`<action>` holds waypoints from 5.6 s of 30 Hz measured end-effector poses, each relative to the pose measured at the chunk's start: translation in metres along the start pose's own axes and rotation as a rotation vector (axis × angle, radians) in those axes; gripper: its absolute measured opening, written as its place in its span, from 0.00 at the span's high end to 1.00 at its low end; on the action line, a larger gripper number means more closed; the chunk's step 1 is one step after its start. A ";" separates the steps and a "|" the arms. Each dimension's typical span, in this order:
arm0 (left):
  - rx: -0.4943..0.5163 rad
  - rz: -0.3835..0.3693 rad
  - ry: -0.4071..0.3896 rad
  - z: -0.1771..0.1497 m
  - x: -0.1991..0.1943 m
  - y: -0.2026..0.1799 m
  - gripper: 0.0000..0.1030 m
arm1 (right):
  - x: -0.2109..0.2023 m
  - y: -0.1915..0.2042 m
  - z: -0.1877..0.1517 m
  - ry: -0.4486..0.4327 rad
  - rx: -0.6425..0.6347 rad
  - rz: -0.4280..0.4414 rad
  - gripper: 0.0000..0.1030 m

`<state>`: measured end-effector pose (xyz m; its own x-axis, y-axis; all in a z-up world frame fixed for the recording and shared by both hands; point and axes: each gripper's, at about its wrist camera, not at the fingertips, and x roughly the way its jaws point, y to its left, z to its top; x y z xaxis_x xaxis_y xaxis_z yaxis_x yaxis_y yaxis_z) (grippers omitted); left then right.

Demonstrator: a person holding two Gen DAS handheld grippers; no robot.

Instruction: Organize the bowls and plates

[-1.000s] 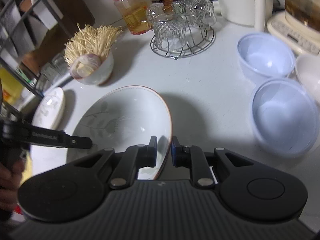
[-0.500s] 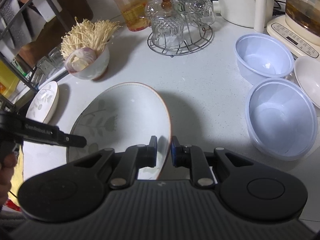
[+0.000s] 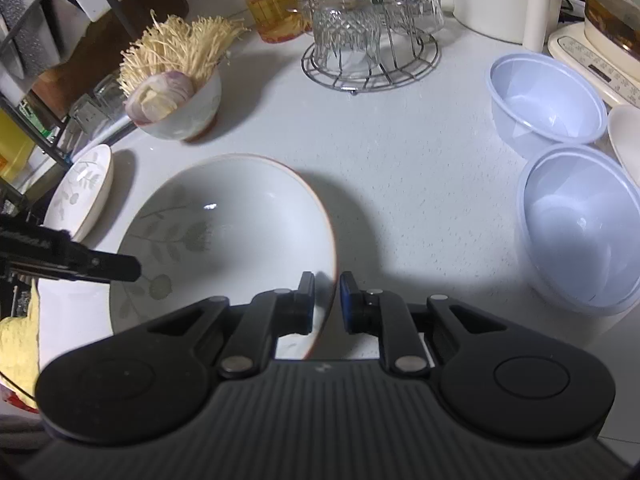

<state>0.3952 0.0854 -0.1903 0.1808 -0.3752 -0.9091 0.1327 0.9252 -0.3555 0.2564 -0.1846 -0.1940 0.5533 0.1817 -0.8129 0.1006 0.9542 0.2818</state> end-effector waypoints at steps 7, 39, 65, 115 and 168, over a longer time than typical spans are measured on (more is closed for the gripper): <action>0.043 -0.036 -0.037 -0.007 -0.021 -0.001 0.64 | -0.006 0.006 0.001 -0.018 0.006 -0.028 0.82; 0.296 -0.060 -0.569 -0.040 -0.232 -0.037 0.64 | -0.177 0.119 0.026 -0.448 -0.064 0.083 0.82; 0.143 -0.095 -0.520 -0.106 -0.240 0.088 0.64 | -0.170 0.210 -0.044 -0.374 -0.088 0.076 0.82; -0.210 0.185 -0.426 -0.016 -0.094 0.231 0.46 | 0.084 0.230 0.057 -0.041 -0.147 0.174 0.43; -0.239 -0.018 -0.407 -0.044 -0.143 0.235 0.65 | 0.026 0.251 0.043 -0.039 -0.193 0.229 0.86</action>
<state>0.3579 0.3586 -0.1528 0.5541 -0.3387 -0.7604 -0.0800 0.8876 -0.4537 0.3320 0.0497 -0.1223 0.5751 0.3918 -0.7182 -0.1872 0.9176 0.3507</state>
